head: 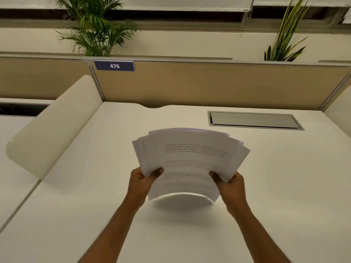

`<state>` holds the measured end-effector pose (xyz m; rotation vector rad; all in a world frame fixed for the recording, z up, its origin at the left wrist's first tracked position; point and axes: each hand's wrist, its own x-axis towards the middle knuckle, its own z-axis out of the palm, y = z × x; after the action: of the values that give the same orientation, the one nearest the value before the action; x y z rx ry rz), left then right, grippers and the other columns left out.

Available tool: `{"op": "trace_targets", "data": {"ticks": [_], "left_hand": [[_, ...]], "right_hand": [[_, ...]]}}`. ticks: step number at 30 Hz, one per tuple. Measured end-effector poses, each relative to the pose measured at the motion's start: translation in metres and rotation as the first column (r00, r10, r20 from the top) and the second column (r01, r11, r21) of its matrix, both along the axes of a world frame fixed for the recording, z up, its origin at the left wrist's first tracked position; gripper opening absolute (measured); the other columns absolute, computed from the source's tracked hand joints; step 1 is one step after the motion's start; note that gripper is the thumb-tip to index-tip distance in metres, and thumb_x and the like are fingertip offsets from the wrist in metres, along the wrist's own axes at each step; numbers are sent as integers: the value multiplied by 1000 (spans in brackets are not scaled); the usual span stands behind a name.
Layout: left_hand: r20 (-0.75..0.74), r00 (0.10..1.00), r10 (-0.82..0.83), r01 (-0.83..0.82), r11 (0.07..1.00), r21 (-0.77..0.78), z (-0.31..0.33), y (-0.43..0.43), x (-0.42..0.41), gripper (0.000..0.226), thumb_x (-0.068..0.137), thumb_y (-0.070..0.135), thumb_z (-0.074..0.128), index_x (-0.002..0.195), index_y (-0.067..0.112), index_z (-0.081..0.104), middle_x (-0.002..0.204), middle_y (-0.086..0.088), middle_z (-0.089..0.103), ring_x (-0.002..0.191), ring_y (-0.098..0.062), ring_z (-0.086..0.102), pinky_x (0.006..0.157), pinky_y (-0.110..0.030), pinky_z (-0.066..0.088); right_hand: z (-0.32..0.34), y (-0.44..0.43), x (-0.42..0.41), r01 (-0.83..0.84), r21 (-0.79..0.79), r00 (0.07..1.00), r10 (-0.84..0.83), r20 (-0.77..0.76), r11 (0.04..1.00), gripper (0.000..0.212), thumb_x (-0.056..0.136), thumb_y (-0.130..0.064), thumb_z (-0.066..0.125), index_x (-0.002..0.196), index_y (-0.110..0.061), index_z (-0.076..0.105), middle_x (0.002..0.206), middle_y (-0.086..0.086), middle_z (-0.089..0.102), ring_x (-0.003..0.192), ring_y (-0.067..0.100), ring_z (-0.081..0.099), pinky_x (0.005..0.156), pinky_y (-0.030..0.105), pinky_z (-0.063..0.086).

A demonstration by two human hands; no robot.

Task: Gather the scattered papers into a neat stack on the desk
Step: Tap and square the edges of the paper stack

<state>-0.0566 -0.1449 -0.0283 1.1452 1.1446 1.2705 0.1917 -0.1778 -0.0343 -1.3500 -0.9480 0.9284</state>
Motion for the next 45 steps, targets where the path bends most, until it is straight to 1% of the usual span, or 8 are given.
{"op": "trace_targets", "data": {"ticks": [4, 10, 15, 18, 24, 34, 41, 45], "left_hand": [[-21, 999, -29, 29, 1000, -3, -3, -1, 1, 27, 62, 22, 80, 84, 39, 77, 92, 11, 78, 84, -13, 72, 63, -23, 58], [-15, 998, -56, 56, 998, 41, 2, 3, 6, 39, 57, 26, 83, 94, 34, 74, 97, 4, 77, 90, -21, 72, 67, -31, 60], [-57, 998, -31, 35, 997, 68, 4, 5, 19, 38, 64, 18, 82, 86, 47, 73, 89, 16, 76, 86, -11, 72, 63, -26, 60], [-37, 998, 50, -46, 995, 91, 8, 10, 18, 34, 71, 9, 81, 80, 41, 76, 82, 14, 77, 78, -15, 73, 64, -28, 60], [-41, 999, 13, -7, 988, 154, 18, 12, 13, 23, 68, 20, 77, 81, 39, 77, 87, 15, 78, 78, -14, 73, 62, -24, 58], [16, 992, 125, -126, 990, 67, -14, 4, 27, 30, 67, 12, 82, 86, 34, 74, 88, 12, 77, 81, -9, 71, 63, -20, 57], [-1, 994, 113, -113, 992, 53, -10, 10, 30, 21, 65, 21, 80, 78, 37, 77, 83, 13, 78, 76, -12, 72, 63, -25, 60], [-11, 998, 67, -67, 998, 10, -21, 8, 29, 28, 69, 10, 84, 83, 34, 76, 88, 11, 78, 82, -11, 73, 64, -21, 57]], "right_hand": [[1, -1, 1, -42, -12, 999, 43, 34, 999, 38, 73, -5, 80, 91, -35, 66, 86, -19, 74, 81, 3, 69, 57, 15, 55], [5, 4, -2, -119, -11, 993, 120, 24, 993, 36, 71, -12, 84, 98, -29, 68, 93, -14, 75, 84, 6, 71, 63, 17, 56], [8, 12, -12, -148, -12, 989, 148, 18, 989, 37, 67, -9, 85, 95, -29, 69, 89, -14, 75, 82, 8, 71, 60, 18, 56], [13, 16, -9, -117, 38, 993, 116, 28, 992, 36, 69, -6, 84, 91, -31, 70, 87, -15, 76, 80, 9, 72, 61, 18, 56], [19, 19, -1, -136, 96, 990, 133, 38, 986, 42, 72, -3, 81, 85, -42, 73, 90, -15, 77, 81, 10, 72, 62, 19, 57], [4, 25, -5, -107, 31, 994, 106, 13, 994, 39, 68, -8, 85, 94, -32, 69, 90, -14, 76, 82, 8, 72, 60, 17, 56], [5, 27, -2, -42, 64, 995, 36, 96, 997, 35, 68, -13, 86, 90, -35, 69, 84, -24, 74, 77, 1, 70, 57, 14, 54], [-11, 25, -1, -64, -37, 990, 69, 124, 997, 37, 63, -20, 89, 92, -31, 69, 85, -23, 74, 79, 1, 70, 58, 15, 55]]}}
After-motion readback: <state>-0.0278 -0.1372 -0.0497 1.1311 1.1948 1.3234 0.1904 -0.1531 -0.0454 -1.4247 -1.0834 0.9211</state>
